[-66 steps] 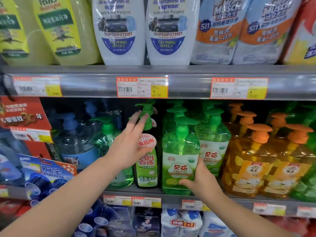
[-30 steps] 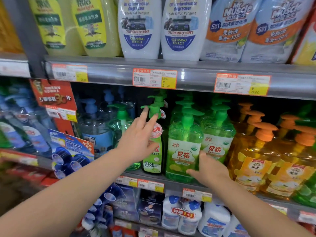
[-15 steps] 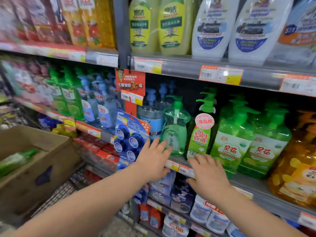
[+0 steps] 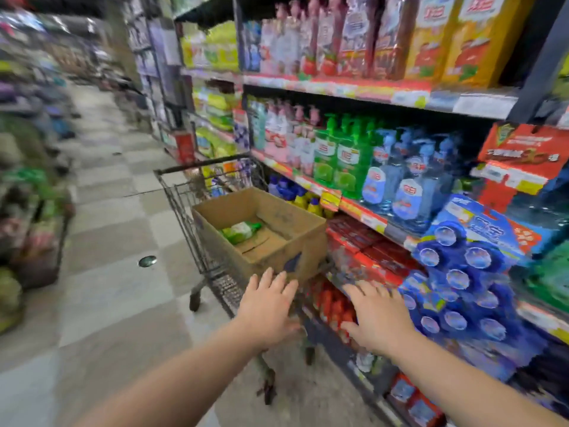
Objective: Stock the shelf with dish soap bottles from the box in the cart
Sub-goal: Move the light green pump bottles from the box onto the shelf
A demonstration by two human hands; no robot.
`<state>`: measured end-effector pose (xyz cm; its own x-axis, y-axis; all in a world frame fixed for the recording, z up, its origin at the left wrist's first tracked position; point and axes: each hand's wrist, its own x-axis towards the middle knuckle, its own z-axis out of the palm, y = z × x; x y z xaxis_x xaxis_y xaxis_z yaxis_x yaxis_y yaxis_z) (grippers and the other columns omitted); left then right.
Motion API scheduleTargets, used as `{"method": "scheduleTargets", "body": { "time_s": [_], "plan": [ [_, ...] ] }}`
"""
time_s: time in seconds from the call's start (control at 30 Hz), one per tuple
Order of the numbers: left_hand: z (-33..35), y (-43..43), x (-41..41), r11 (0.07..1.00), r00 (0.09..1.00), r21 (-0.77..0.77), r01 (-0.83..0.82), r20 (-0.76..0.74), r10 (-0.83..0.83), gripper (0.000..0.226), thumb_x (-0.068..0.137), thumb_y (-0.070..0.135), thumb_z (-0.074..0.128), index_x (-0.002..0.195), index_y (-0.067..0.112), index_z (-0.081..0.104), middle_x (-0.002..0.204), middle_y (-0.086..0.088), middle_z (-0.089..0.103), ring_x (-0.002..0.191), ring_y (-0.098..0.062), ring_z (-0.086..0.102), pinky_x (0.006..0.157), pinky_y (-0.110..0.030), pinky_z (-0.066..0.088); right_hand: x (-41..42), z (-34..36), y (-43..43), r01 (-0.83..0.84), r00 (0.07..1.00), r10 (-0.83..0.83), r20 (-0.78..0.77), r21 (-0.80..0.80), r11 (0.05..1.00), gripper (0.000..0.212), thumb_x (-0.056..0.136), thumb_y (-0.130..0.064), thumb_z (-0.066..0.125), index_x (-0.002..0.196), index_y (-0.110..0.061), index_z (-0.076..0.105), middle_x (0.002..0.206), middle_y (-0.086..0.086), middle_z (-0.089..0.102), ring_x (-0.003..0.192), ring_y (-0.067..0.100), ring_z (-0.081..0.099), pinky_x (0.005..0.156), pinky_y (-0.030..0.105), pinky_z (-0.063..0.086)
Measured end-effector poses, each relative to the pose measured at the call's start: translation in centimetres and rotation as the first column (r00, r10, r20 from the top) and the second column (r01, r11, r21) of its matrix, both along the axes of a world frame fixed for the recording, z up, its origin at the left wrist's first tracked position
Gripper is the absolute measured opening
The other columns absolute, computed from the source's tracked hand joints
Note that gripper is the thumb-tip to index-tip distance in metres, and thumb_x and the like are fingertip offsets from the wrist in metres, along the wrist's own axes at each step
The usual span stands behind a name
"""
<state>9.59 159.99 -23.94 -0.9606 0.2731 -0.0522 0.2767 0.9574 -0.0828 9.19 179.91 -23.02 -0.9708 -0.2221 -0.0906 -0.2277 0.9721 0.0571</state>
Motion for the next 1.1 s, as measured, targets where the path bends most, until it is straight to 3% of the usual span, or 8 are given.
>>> {"method": "scheduleTargets", "body": {
  "time_s": [0.3,0.53,0.83,1.1],
  "plan": [
    [-1.5,-13.2,2.4,0.965,0.965,0.036,-0.259,0.05,0.257,0.079,0.089,0.055,0.046,0.15,0.02,0.011,0.158,-0.006,0.011,0.146,-0.032,0.005,0.118,-0.051,0.01,-1.6,-0.3,-13.4,-0.188,0.98,0.189,0.06,-0.011,0.982,0.069,0.09,-0.047,0.053,0.148,-0.024,0.023,0.153,0.002,0.027,0.143,0.028,0.021,0.115,0.052,0.019],
    [-2.0,-18.1,-0.3,0.949,0.95,0.035,-0.312,0.045,0.31,0.078,0.089,0.054,0.047,0.149,0.018,0.012,0.156,-0.007,0.017,0.144,-0.033,0.01,0.116,-0.051,0.012,-5.8,-1.2,-19.6,-0.269,0.959,0.27,0.083,-0.029,0.963,0.069,0.09,-0.048,0.052,0.148,-0.024,0.022,0.154,0.002,0.026,0.144,0.029,0.019,0.117,0.052,0.017],
    [-2.7,-24.2,-12.7,0.949,0.948,0.024,-0.316,0.056,0.314,0.076,0.088,0.053,0.049,0.148,0.019,0.016,0.156,-0.006,0.017,0.143,-0.031,0.012,0.116,-0.05,0.014,-18.8,-2.6,-26.5,-0.269,0.95,0.284,0.132,-0.118,0.956,0.071,0.091,-0.045,0.054,0.149,-0.024,0.021,0.157,0.0,0.024,0.146,0.027,0.017,0.118,0.052,0.014],
    [-3.1,-27.1,-27.5,0.965,0.96,0.0,-0.263,0.098,0.262,0.077,0.089,0.052,0.046,0.15,0.02,0.012,0.158,-0.006,0.015,0.145,-0.029,0.012,0.119,-0.044,0.013,-32.9,-3.9,-27.6,-0.167,0.959,0.189,0.21,-0.119,0.979,0.072,0.09,-0.047,0.055,0.149,-0.023,0.022,0.155,0.004,0.027,0.144,0.029,0.023,0.117,0.053,0.017]
  ]
}}
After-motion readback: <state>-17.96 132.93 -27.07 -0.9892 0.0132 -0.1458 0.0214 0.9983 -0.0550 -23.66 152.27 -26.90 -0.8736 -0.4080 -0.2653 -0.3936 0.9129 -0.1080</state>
